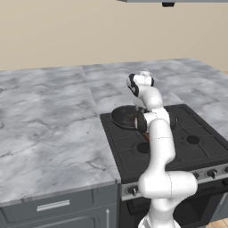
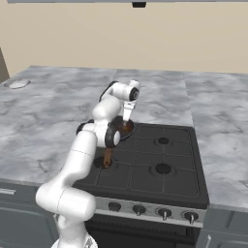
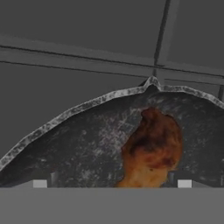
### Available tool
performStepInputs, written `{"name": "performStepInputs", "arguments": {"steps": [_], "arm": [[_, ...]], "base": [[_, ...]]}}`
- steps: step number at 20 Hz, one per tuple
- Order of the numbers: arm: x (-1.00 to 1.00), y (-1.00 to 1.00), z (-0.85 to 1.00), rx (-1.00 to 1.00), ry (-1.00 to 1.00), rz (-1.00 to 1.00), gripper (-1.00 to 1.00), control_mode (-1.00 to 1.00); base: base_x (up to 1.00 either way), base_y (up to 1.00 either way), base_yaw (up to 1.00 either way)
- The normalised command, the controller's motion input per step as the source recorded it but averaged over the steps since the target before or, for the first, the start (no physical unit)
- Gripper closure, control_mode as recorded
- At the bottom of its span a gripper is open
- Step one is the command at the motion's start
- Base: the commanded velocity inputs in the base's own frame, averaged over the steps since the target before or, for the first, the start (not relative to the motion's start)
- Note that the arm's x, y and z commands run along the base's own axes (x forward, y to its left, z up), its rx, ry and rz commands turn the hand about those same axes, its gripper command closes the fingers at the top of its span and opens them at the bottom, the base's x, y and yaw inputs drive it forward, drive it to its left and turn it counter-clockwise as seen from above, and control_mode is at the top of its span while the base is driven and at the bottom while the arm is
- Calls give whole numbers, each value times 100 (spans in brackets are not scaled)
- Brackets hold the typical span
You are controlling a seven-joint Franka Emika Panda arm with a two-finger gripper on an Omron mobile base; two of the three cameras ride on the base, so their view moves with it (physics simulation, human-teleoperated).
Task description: Take the chicken drumsticks from the pan and place one on each plate on the dining counter.
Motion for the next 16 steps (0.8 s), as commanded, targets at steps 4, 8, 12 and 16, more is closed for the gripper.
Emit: {"name": "performStepInputs", "arguments": {"steps": [4, 8, 12, 16], "arm": [[-42, 14, -6, 0, -23, -10, -100, -100], [-48, 19, -1, 0, -36, -1, -100, -100], [-52, 20, -10, -4, -43, 0, -100, -100], [-57, 23, -30, -10, -51, 0, -100, -100]], "base": [[0, 0, 0], [0, 0, 0], [0, 0, 0], [0, 0, 0]]}}
